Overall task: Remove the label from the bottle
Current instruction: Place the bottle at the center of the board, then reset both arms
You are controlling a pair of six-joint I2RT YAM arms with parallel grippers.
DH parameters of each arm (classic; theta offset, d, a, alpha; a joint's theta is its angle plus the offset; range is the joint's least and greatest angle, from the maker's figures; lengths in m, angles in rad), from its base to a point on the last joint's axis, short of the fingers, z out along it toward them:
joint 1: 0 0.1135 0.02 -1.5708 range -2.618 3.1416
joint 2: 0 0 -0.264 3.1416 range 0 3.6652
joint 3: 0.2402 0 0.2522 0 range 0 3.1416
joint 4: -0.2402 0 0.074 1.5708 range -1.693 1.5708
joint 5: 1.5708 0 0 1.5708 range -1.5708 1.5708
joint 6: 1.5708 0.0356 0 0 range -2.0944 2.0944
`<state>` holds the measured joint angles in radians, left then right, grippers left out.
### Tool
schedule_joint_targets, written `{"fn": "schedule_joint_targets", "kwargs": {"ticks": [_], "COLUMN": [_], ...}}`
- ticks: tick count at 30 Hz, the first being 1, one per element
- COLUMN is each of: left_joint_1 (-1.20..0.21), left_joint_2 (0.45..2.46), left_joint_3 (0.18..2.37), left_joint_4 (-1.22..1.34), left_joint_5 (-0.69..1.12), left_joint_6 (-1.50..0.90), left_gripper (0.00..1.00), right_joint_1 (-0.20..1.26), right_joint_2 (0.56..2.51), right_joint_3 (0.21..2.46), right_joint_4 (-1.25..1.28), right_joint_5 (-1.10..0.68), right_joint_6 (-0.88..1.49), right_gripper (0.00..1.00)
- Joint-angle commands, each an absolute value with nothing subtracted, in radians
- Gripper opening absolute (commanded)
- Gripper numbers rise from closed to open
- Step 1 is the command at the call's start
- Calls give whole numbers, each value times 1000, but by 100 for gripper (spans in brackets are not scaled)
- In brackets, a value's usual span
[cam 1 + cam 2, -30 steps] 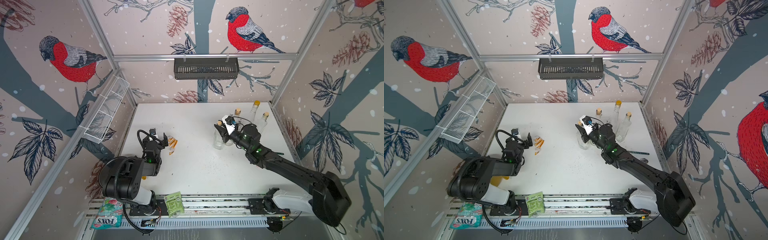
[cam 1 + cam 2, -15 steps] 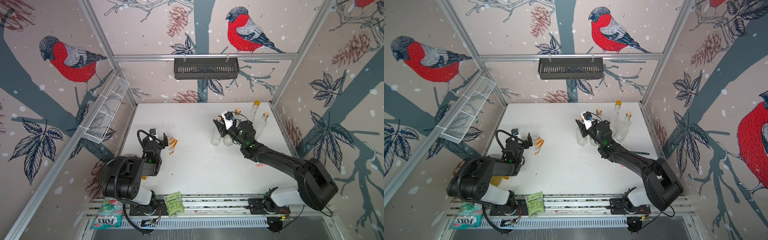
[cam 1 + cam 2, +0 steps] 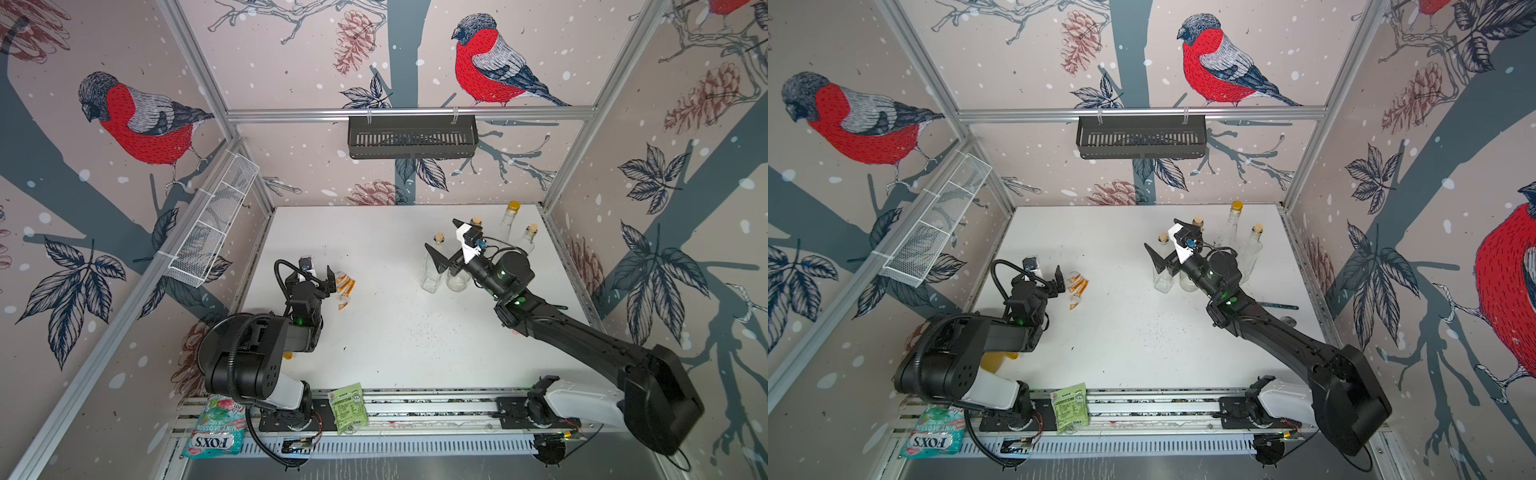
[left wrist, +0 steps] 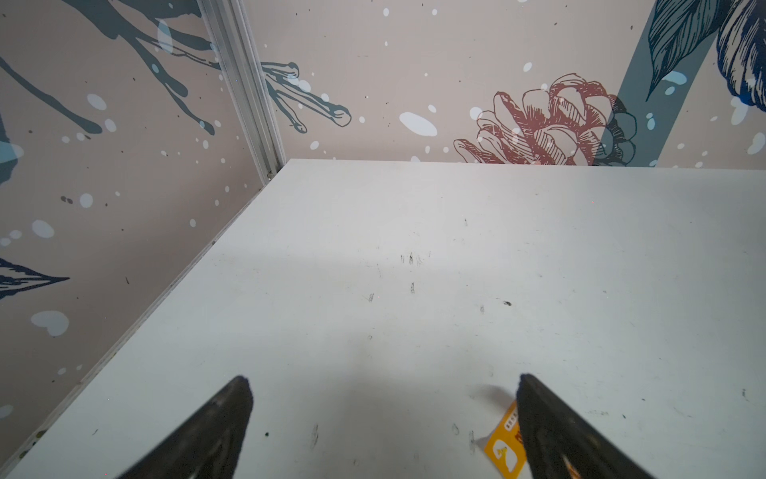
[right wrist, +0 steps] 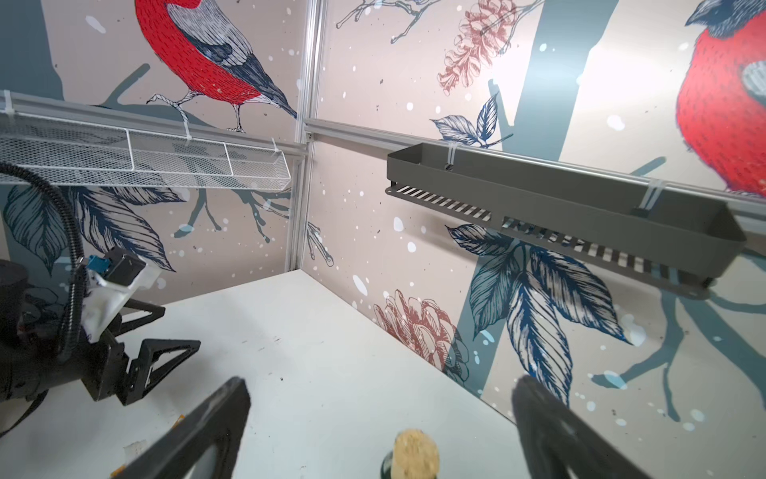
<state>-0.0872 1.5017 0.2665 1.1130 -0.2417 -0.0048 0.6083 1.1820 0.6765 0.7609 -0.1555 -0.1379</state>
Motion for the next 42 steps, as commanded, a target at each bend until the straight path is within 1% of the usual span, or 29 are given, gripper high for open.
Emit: {"fn": "schedule_joint_targets", "kwargs": {"ticks": [1,4,6,9,12,16,19,23,27,29,31,34,36,39,42], "left_joint_1": [-84,-83,-83,-84,-83,-83,-83,-83,-83,-83,-82,-81,-81,-81,-81], "left_joint_2": [1500,1500,1500,1500,1499,1500,1500,1500,1500,1500,1500,1500,1500,1500,1500], "left_joint_3": [270,271,270,270,270,271,271,271,271,272,271,273,273,272,272], "left_joint_4": [1137,1138,1137,1138,1137,1137,1137,1137,1137,1136,1135,1133,1134,1133,1131], "left_joint_5": [-241,-241,-241,-241,-241,-241,-240,-239,-239,-238,-238,-237,-236,-235,-235], "left_joint_6": [-7,-7,-6,-6,-6,-7,-8,-7,-7,-9,-8,-8,-8,-8,-8], "left_gripper": [98,98,98,99,98,99,98,98,98,98,98,98,98,98,98], "right_joint_1": [603,561,490,373,322,284,247,218,187,178,146,140,138,131,107], "right_joint_2": [1090,978,897,803,791,877,1000,1215,1361,1405,1446,1540,1539,1482,1496], "right_joint_3": [606,510,419,255,107,54,21,32,55,29,5,22,21,56,109], "right_joint_4": [751,722,743,839,996,1074,1203,1335,1406,1509,1574,1664,1664,1511,1435], "right_joint_5": [-17,76,96,106,191,225,238,282,213,247,183,201,196,190,185], "right_joint_6": [-199,-197,-159,-103,-140,-161,-152,-137,-116,-93,-75,-71,-70,-57,-33], "right_gripper": [99,99,99,99,99,99,99,99,99,99,99,99,99,99,99]}}
